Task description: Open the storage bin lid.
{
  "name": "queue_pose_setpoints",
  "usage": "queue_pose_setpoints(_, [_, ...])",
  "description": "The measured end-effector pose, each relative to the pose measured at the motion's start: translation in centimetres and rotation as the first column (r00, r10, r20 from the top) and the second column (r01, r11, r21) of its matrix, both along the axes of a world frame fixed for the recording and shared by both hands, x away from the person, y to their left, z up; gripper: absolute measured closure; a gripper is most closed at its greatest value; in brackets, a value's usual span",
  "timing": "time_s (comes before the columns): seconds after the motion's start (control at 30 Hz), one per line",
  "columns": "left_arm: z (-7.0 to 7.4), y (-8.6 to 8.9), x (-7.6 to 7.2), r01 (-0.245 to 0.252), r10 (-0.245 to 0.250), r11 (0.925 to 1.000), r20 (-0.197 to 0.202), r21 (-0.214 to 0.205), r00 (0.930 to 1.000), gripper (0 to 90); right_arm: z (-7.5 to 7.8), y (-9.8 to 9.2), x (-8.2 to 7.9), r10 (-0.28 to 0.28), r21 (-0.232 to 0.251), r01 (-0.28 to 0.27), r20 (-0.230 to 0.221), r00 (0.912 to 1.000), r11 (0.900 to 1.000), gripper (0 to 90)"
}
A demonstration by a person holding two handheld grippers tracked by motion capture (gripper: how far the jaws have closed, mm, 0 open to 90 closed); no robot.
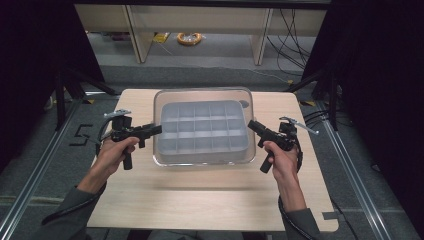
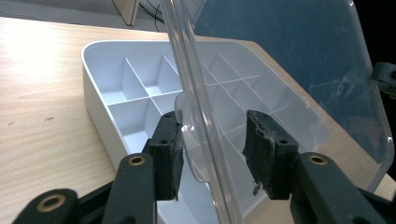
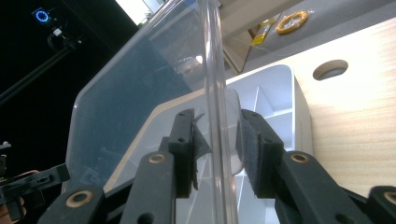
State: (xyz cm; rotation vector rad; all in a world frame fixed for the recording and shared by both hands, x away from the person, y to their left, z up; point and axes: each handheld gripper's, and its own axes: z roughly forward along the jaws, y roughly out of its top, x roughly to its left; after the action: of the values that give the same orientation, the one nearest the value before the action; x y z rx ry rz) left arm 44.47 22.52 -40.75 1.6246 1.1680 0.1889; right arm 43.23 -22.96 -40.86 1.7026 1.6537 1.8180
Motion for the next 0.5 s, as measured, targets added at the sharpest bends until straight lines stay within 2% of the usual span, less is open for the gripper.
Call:
queue_pose_setpoints(0.03, [-0.1, 0.0, -0.2, 0.002, -0.002, 0.9999, 0.003, -0.013, 1.0000, 57.6, 0.0, 0.0, -0.3, -0.006, -0.018, 0.006, -0.018, 0.9998, 0.9998, 68.4])
queue_pose_setpoints(0.13, [-0.1, 0.2, -0.6, 0.000, 0.000, 0.9998, 0.002, -0.020, 1.0000, 58.7, 0.0, 0.0, -0.7, 0.000, 0.001, 0.000, -0.015, 0.9999, 1.0000, 68.9])
queue_pose_setpoints(0.27, [-0.1, 0.4, -1.7, 0.005, -0.005, 0.9994, 0.013, -0.034, 0.9999, 59.5, 0.1, 0.0, -1.5, 0.005, -0.010, -0.005, -0.013, 0.9999, 0.9999, 69.2])
queue_pose_setpoints(0.5, [-0.3, 0.2, -3.3, 0.016, -0.016, 0.9998, 0.020, -0.013, 0.9997, 60.2, -0.9, -0.2, -3.1, 0.015, -0.005, -0.016, -0.035, 0.9993, 0.9999, 69.3])
